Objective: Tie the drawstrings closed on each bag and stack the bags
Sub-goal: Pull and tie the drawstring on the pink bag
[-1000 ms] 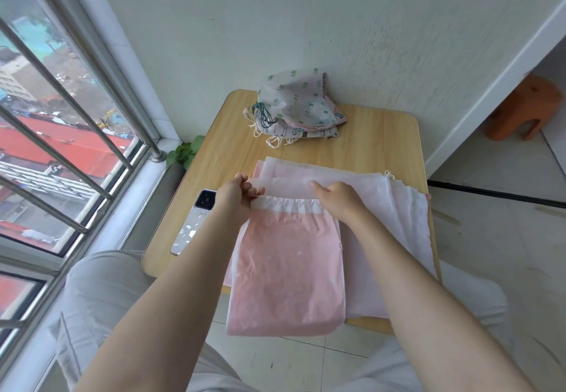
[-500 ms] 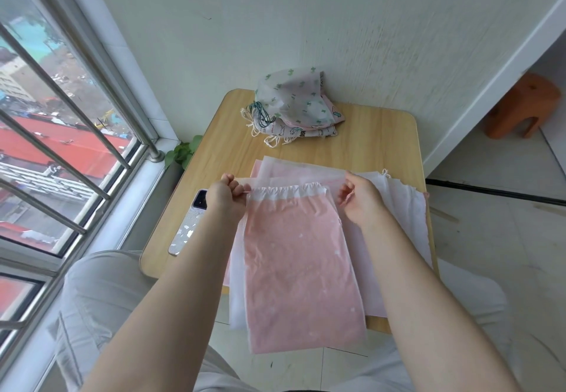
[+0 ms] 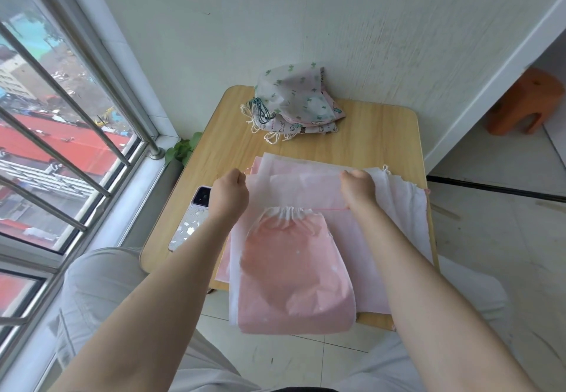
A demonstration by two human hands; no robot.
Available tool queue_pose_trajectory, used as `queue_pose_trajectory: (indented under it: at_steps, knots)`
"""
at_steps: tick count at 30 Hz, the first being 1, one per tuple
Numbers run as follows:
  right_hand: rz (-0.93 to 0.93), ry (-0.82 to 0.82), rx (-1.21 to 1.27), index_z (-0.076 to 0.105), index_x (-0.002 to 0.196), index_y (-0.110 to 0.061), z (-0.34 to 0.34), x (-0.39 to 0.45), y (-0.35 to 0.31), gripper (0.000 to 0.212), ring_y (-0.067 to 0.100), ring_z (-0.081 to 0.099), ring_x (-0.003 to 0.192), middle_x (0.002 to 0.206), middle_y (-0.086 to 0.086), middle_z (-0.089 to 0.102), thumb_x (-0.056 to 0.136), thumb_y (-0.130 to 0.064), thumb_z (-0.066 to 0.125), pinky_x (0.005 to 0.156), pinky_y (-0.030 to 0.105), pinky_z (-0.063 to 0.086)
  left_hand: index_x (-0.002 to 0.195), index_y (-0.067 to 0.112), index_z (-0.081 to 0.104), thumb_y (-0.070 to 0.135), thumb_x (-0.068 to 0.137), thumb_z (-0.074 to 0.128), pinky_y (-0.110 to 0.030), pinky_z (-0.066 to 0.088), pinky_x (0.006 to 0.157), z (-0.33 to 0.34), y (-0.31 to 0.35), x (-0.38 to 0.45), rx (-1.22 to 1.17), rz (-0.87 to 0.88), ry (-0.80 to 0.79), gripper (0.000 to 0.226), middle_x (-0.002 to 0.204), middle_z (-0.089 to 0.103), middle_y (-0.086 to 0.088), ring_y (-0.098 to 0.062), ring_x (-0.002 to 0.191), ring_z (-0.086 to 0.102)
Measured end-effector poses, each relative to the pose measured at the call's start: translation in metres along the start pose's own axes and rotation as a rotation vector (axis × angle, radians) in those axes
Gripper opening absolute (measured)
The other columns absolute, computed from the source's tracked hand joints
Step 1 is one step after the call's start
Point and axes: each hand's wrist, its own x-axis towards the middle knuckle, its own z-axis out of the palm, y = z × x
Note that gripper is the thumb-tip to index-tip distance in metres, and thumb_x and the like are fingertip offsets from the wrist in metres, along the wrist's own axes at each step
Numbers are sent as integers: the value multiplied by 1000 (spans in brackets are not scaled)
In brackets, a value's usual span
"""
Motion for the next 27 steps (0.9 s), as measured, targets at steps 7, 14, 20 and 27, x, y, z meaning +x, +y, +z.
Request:
queue_pose_trajectory:
  at_steps: [7, 14, 20, 27]
  knots:
    - [-231, 146, -323, 30, 65, -15, -3, -2, 1, 36, 25, 41, 67, 67, 1, 42, 101, -18, 36, 51, 33, 24, 78, 9, 40, 2, 95, 36, -28, 16, 47, -6, -8, 4, 241, 101, 46, 19, 59, 36, -3, -25, 55, 33]
    - [-301, 76, -192, 29, 63, -16, 8, -1, -9, 40, 20, 33, 62, 61, 4, 36, 96, -26, 48, 54, 34, 23, 85, 5, 50, 14, 99, 37, -38, 31, 54, -3, 5, 9, 109, 137, 42, 21, 73, 54, -10, -33, 69, 50]
    - [-209, -157, 119, 48, 140, -12, 1, -8, -36, 61, 17, 47, 131, 143, 3, 50, 92, -46, 61, 105, 29, 39, 154, 19, 19, 46, 99, 48, -38, 22, 117, -10, 37, 18, -269, 91, -139, 68, 160, 23, -3, -19, 146, 21]
    - [-132, -511, -442, 59, 58, -15, 8, -30, -21, 56, 15, 48, 52, 58, -3, 56, 83, -65, 60, 62, 30, 42, 66, 6, 66, 61, 94, 38, -29, 44, 59, -11, 39, -4, 403, -48, -418, 68, 63, 62, -3, -25, 63, 61]
